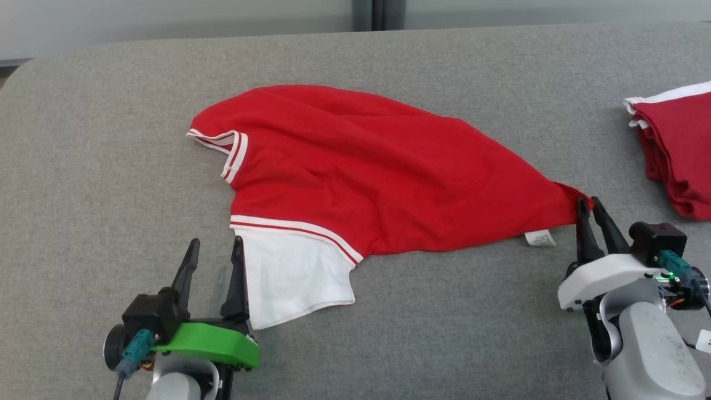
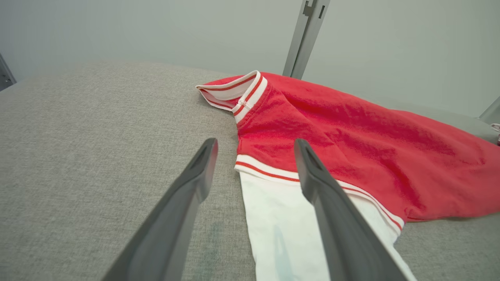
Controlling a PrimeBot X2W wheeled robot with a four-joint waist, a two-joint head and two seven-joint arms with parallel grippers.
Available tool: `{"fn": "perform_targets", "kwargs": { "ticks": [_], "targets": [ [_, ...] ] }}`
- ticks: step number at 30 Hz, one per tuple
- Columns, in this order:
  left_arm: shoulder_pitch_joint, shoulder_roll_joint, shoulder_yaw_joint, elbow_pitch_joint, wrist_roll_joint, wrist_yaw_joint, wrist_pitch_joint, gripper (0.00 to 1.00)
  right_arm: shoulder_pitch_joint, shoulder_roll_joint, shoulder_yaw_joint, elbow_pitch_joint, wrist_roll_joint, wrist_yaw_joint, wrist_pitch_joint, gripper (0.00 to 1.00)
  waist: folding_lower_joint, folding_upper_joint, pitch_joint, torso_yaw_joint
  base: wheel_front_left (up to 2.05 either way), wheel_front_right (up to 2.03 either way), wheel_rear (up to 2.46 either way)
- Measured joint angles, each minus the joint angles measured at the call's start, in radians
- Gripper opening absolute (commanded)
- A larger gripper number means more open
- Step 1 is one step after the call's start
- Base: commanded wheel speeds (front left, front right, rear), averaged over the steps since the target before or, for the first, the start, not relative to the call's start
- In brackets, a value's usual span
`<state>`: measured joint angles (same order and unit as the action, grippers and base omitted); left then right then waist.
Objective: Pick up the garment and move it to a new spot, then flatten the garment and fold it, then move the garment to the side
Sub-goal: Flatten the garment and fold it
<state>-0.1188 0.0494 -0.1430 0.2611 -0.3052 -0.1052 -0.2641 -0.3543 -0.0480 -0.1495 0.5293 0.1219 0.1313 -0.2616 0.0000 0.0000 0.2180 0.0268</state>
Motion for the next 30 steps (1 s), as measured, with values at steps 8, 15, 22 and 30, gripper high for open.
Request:
{"fn": "perform_targets", "kwargs": {
  "ticks": [8,15,22,30],
  "targets": [
    [0.001,0.000,-0.013,0.009,0.001,-0.002,0.000,1.00,0.047,-0.001,-0.013,-0.032,-0.015,0.000,0.000,1.00,0.0000,0.0000,-0.033,-0.009,0.00,0.00,0.00],
    [0.015,0.000,-0.029,0.011,0.001,-0.009,0.000,1.00,0.070,0.000,0.011,-0.065,-0.035,0.000,0.000,1.00,0.0000,0.0000,-0.076,-0.002,0.00,0.00,0.00],
    [0.029,0.000,-0.046,0.024,-0.002,-0.009,0.000,1.00,0.104,0.000,0.047,-0.093,-0.025,0.000,0.000,1.00,0.0000,0.0000,-0.123,0.011,0.00,0.00,0.00],
    [0.050,0.000,-0.050,0.030,-0.002,-0.009,0.000,1.00,0.164,0.000,0.102,-0.134,0.028,0.000,0.000,1.00,0.0000,0.0000,-0.162,0.023,0.00,0.00,0.00]
  ]
}}
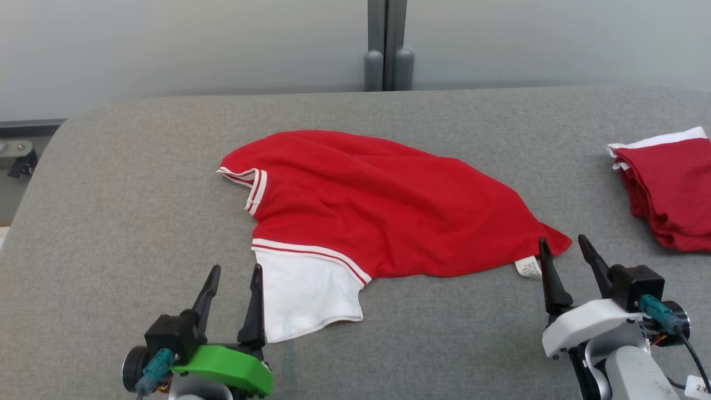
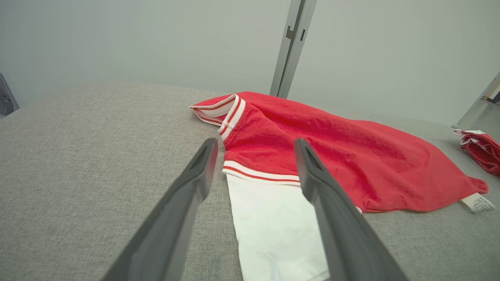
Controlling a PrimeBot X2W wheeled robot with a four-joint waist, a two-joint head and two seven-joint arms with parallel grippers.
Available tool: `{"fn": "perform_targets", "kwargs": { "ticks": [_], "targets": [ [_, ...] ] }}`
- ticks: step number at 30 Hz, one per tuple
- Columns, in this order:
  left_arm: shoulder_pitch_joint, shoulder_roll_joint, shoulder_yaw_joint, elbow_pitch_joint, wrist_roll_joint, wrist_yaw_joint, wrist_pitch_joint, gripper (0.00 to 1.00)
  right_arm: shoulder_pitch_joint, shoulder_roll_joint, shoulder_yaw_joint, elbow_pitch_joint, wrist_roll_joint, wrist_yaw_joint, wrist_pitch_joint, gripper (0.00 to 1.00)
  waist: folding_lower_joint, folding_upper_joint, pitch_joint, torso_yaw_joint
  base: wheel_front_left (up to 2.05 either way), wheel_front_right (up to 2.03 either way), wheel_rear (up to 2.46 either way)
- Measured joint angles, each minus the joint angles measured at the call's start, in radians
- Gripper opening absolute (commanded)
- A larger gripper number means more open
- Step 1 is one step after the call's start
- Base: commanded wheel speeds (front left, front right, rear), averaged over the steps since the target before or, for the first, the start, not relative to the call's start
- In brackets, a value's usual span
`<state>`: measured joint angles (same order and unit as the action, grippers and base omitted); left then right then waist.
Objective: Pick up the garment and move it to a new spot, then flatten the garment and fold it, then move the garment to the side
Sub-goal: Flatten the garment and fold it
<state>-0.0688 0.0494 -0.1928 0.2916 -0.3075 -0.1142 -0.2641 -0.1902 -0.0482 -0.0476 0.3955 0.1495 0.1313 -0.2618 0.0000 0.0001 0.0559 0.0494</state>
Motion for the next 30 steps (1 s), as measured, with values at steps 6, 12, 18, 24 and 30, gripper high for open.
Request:
{"fn": "perform_targets", "kwargs": {
  "ticks": [6,12,18,24,30],
  "targets": [
    [0.014,0.000,0.002,-0.001,-0.001,0.000,0.000,1.00,0.040,0.000,0.024,-0.012,0.036,0.000,0.000,1.00,0.0000,0.0000,-0.016,0.002,0.00,0.00,0.00],
    [0.016,0.000,0.005,-0.001,-0.001,0.001,0.000,1.00,0.042,0.000,0.039,-0.017,0.039,0.000,0.000,1.00,0.0000,0.0000,-0.016,0.000,0.00,0.00,0.00],
    [0.017,0.000,0.004,0.013,-0.004,0.008,0.000,1.00,0.042,0.000,0.038,-0.019,0.037,0.000,0.000,1.00,0.0000,0.0000,-0.016,0.002,0.00,0.00,0.00],
    [0.022,0.000,-0.025,0.106,-0.054,0.016,0.026,1.00,0.041,0.000,0.042,-0.018,0.035,0.000,0.000,1.00,0.0000,0.0000,-0.009,0.001,0.00,0.00,0.00],
    [0.017,0.000,-0.067,0.170,-0.175,0.037,0.127,1.00,0.033,0.000,0.053,-0.016,0.034,0.000,0.000,1.00,0.0000,0.0000,0.011,-0.011,0.00,0.00,0.00]
  ]
}}
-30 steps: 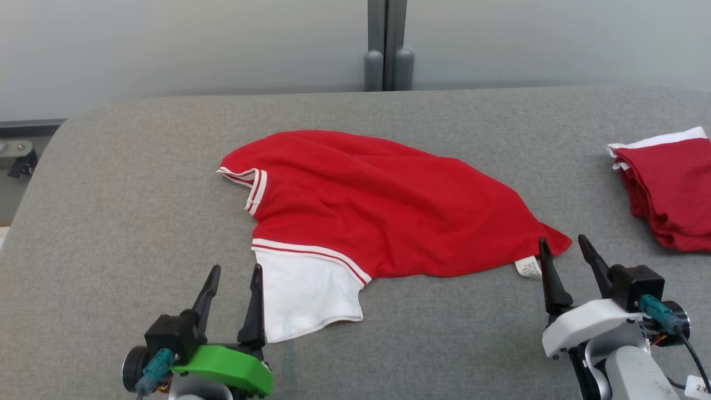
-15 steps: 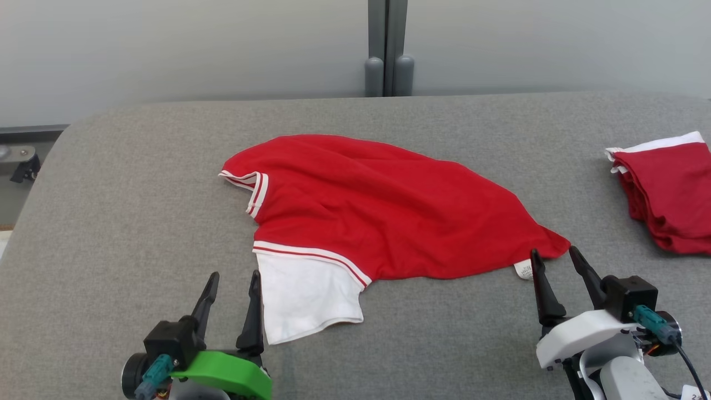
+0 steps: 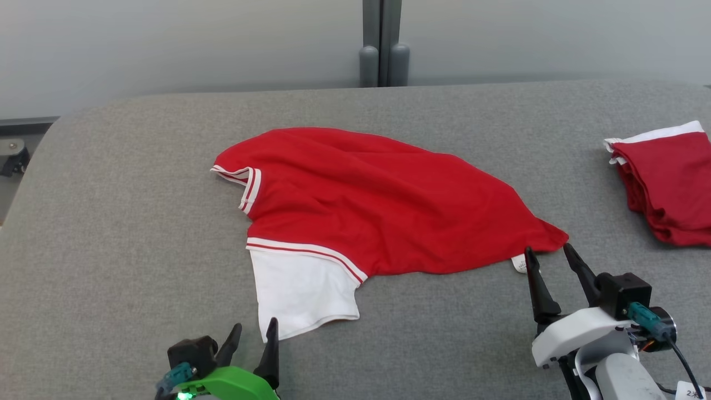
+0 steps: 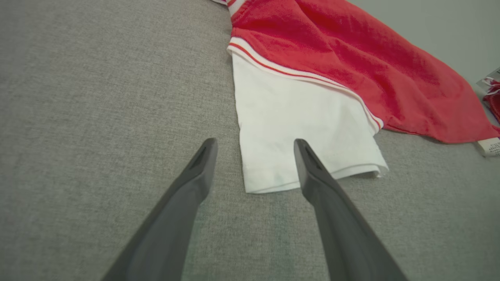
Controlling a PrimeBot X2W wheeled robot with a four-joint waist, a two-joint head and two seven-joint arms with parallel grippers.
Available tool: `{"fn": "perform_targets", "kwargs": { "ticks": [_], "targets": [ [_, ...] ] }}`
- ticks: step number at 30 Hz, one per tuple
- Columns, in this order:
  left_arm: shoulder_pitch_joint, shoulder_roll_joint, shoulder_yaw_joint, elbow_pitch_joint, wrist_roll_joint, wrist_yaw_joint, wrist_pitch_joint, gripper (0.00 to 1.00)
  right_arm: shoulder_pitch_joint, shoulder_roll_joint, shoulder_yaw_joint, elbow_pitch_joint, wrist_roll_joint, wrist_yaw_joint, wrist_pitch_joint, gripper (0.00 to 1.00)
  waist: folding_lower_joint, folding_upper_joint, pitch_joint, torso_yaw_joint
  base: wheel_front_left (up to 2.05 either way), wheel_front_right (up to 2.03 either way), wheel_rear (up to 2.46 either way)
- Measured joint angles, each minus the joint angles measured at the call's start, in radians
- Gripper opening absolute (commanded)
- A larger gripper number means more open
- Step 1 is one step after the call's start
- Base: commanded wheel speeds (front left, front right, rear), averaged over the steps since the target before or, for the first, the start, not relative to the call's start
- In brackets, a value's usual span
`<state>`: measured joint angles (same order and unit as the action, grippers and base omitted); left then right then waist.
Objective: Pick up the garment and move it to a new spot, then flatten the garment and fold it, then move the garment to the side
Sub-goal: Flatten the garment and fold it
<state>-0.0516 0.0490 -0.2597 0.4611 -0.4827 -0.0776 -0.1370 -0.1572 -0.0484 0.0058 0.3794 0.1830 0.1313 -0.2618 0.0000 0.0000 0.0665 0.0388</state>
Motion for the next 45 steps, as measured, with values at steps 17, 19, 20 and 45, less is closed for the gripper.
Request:
{"fn": "perform_targets", "kwargs": {
  "ticks": [17,19,20,45],
  "targets": [
    [-0.072,0.003,-0.041,0.098,-0.122,0.033,0.048,0.16,-0.038,0.000,-0.015,0.005,-0.020,0.000,0.000,1.00,0.0000,0.0000,0.072,-0.063,0.00,0.00,0.00],
    [-0.083,0.003,-0.050,0.095,-0.127,0.029,0.047,0.00,-0.041,0.000,-0.026,0.012,-0.033,0.000,0.000,1.00,0.0000,0.0000,0.076,-0.062,0.00,0.00,0.00],
    [-0.084,0.003,-0.056,0.093,-0.130,0.028,0.044,0.00,-0.044,0.000,-0.035,0.018,-0.043,0.000,0.000,1.00,0.0000,0.0000,0.076,-0.059,0.00,0.00,0.00],
    [-0.104,0.034,-0.019,-0.048,-0.124,0.054,-0.072,0.00,-0.255,-0.001,-0.186,0.378,-0.188,0.000,0.157,0.23,0.0000,0.0000,0.098,0.042,0.00,0.00,0.00]
  ]
}}
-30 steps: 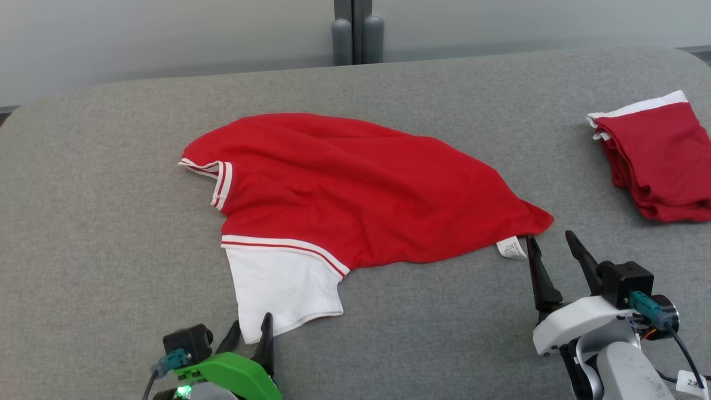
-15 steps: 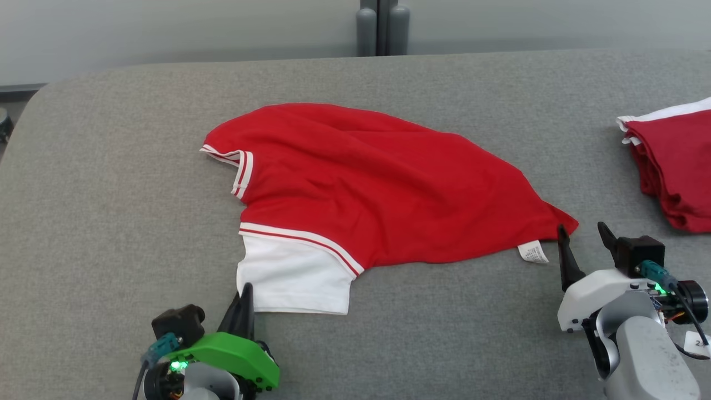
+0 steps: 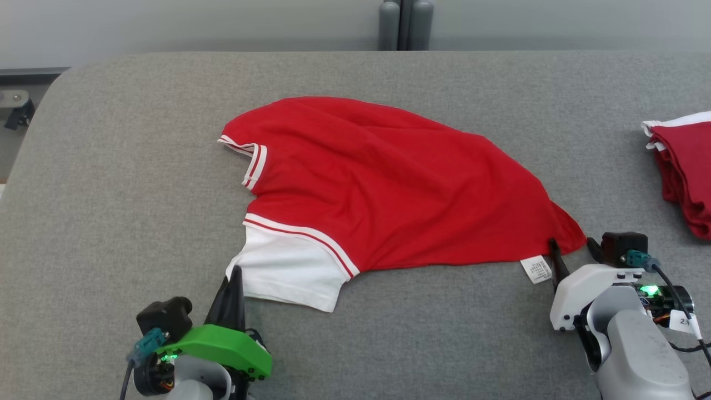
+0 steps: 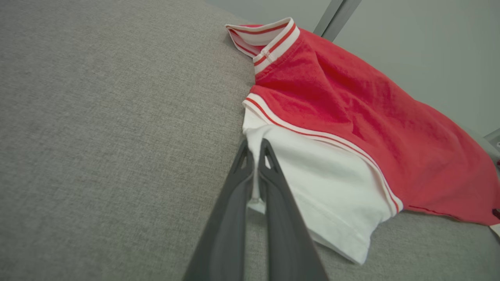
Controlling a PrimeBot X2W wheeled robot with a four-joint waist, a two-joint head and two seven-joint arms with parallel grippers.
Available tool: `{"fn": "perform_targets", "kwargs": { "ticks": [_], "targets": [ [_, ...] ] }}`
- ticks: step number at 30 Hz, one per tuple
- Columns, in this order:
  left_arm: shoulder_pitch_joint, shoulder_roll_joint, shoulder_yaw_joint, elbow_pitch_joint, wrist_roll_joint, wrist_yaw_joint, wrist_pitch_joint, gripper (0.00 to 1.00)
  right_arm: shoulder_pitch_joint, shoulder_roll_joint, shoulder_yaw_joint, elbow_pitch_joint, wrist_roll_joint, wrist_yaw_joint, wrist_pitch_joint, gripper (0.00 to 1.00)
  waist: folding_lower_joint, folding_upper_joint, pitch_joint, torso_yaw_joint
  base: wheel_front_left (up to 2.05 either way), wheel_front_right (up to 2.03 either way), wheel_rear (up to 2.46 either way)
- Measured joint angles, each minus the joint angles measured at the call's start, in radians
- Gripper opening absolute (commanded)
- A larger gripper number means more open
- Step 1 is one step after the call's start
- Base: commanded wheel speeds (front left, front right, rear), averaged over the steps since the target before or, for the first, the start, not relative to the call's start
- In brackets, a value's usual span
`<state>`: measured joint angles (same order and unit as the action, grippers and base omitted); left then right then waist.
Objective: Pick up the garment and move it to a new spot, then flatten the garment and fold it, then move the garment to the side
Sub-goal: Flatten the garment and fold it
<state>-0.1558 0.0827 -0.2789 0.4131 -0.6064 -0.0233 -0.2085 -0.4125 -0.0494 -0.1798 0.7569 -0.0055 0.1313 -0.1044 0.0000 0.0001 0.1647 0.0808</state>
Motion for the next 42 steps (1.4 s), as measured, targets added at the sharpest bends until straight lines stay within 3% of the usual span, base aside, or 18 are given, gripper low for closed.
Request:
{"fn": "perform_targets", "kwargs": {
  "ticks": [1,2,8,13,23,27,35,42],
  "targets": [
    [0.001,0.001,0.000,-0.003,0.000,0.000,-0.003,0.00,-0.008,0.000,0.006,0.009,0.008,0.000,0.008,0.07,0.0000,0.0000,0.000,-0.001,0.00,0.00,0.00],
    [0.001,0.001,-0.001,-0.007,0.000,0.000,-0.004,0.00,-0.013,0.000,0.011,0.014,0.017,0.000,0.008,0.00,0.0000,0.0000,-0.001,-0.002,0.00,0.00,0.00],
    [0.003,0.002,-0.007,-0.026,-0.008,-0.012,-0.008,0.00,-0.018,0.000,0.069,0.020,0.164,0.000,0.016,0.00,0.0000,0.0000,-0.017,-0.006,0.00,0.00,0.00],
    [0.003,0.017,-0.005,-0.077,-0.018,-0.027,-0.008,0.00,-0.001,0.000,0.142,-0.067,0.293,0.000,0.028,0.00,0.0000,0.0000,-0.039,-0.016,0.00,0.00,0.00],
    [-0.067,0.148,0.069,-0.351,-0.028,-0.023,0.069,0.00,0.057,-0.046,0.243,-0.430,0.524,0.000,0.140,0.00,0.0000,0.0000,-0.106,-0.043,0.00,0.00,0.00],
    [-0.134,0.215,0.109,-0.517,-0.047,-0.016,0.151,0.00,0.088,-0.058,0.254,-0.650,0.648,0.000,0.230,0.00,0.0000,0.0000,-0.142,-0.056,0.00,0.00,0.00],
    [-0.284,0.292,0.129,-0.733,-0.047,-0.006,0.264,0.00,0.099,-0.067,0.174,-0.965,0.718,-0.001,0.356,0.00,0.0000,0.0000,-0.178,-0.079,0.00,0.00,0.00],
    [-0.448,0.328,0.115,-0.806,-0.028,-0.009,0.346,0.00,0.071,-0.030,0.075,-1.178,0.743,-0.001,0.460,0.00,0.0000,0.0000,-0.178,-0.101,0.00,0.00,0.00]
  ]
}}
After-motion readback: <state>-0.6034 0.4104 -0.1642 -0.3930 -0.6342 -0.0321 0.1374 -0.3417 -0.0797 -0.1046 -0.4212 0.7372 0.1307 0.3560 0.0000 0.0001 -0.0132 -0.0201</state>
